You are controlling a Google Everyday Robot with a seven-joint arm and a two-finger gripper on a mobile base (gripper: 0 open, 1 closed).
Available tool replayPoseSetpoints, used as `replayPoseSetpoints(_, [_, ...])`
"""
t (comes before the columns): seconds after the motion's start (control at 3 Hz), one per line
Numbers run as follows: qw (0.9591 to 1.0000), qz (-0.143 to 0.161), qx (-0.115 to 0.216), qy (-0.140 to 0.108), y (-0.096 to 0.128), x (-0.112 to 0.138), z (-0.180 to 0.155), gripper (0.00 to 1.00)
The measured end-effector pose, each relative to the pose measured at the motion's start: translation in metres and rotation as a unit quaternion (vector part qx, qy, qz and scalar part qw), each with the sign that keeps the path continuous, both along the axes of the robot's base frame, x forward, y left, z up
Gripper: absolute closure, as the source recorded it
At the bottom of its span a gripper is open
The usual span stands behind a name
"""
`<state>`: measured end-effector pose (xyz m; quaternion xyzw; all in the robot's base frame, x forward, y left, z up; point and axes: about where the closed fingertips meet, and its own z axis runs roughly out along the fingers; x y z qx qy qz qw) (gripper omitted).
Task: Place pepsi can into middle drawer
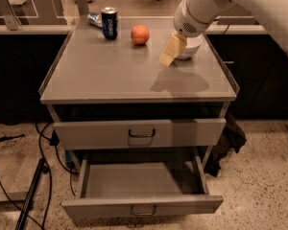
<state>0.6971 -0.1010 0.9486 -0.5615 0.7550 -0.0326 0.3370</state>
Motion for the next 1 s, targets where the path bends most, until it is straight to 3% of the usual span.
replayPoseSetpoints(0.67, [0.9980, -0.010, 0.053, -0.033, 0.035, 0.098, -0.011, 0.00])
replayPoseSetpoints(1.0, [0.9942, -0.017, 0.088, -0.060, 0.057, 0.142, 0.000, 0.00])
